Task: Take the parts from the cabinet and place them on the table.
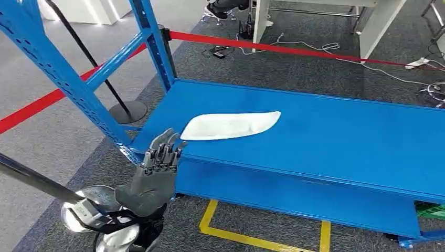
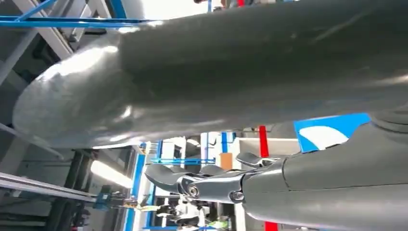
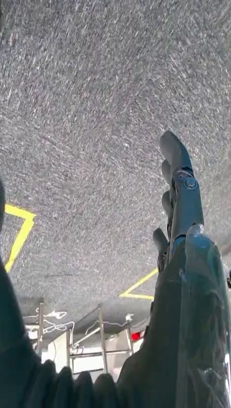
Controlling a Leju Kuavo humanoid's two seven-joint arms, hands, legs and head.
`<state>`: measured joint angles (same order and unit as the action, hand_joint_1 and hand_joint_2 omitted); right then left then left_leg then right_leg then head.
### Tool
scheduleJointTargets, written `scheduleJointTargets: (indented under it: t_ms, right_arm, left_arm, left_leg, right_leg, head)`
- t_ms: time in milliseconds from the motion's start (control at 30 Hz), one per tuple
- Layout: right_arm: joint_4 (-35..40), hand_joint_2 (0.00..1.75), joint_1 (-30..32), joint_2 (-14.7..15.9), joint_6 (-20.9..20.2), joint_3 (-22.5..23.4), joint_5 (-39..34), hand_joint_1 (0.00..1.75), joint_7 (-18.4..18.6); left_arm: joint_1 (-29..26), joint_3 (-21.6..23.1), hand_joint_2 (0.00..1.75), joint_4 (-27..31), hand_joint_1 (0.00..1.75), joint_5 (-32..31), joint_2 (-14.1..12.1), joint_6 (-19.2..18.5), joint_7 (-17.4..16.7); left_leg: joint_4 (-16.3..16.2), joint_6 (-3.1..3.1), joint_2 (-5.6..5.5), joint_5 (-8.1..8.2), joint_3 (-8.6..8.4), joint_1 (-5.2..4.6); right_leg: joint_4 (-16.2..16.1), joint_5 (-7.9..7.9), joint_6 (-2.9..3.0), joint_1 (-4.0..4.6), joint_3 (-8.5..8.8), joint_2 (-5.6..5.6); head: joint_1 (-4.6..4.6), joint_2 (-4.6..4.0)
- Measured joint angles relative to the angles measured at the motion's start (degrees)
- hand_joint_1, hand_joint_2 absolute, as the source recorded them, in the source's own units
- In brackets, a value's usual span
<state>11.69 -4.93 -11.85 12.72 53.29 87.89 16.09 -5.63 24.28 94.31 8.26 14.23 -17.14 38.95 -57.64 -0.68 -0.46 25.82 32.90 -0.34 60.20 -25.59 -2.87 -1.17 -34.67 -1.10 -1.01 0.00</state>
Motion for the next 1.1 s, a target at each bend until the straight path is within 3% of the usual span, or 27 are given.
scheduleJointTargets:
  t_ms: [567, 600, 733, 900, 1100]
  right_arm:
    - [0.0, 1.75, 0.0, 0.0, -0.3, 0.0, -0.1, 0.0, 1.1]
    - [0.0, 1.75, 0.0, 0.0, -0.3, 0.0, 0.1, 0.0, 1.2]
    - [0.0, 1.75, 0.0, 0.0, -0.5, -0.2, 1.1, 0.0, 0.9]
    - [0.0, 1.75, 0.0, 0.0, -0.5, -1.0, 1.6, 0.0, 0.7]
    - [0.0, 1.75, -0.1, 0.0, -0.3, -1.5, 1.8, 0.0, 0.5]
  left_arm:
    - [1.1, 0.0, 0.0, -2.7, 0.0, 2.3, 0.0, 1.9, -0.3]
    - [1.3, 0.0, 1.75, -2.9, 0.0, 2.0, 0.0, 2.1, -0.4]
    - [4.4, -0.1, 1.75, -3.8, 0.0, -4.1, -0.5, 4.9, -1.8]
    - [12.3, -0.8, 1.75, -8.0, 0.0, -19.0, -3.5, 13.6, -6.4]
    - [24.9, 0.4, 1.75, -18.4, 0.0, -34.8, -7.6, 19.8, -15.1]
  left_leg:
    - [0.0, -0.05, 0.0, -0.05, 0.05, -0.05]
    - [0.0, -0.05, 0.0, -0.05, 0.05, -0.05]
    - [0.0, -0.02, -0.03, -0.07, 0.08, -0.04]
    - [0.0, -0.03, -0.03, -0.15, 0.07, -0.04]
    - [0.0, 0.05, -0.04, -0.31, 0.11, -0.04]
  right_leg:
    - [-0.6, 0.28, -0.14, -0.03, 0.28, 0.02]
    - [-0.6, 0.28, -0.14, -0.03, 0.28, 0.02]
    - [-0.6, 0.28, -0.15, -0.03, 0.3, 0.07]
    - [-0.6, 0.39, -0.16, -0.03, 0.31, 0.07]
    - [-0.6, 0.56, -0.14, -0.02, 0.29, 0.08]
  head:
    - [0.02, 0.0]
    - [0.0, 0.0]
    - [0.02, 0.0]
    - [0.0, 0.0]
    - [0.02, 0.0]
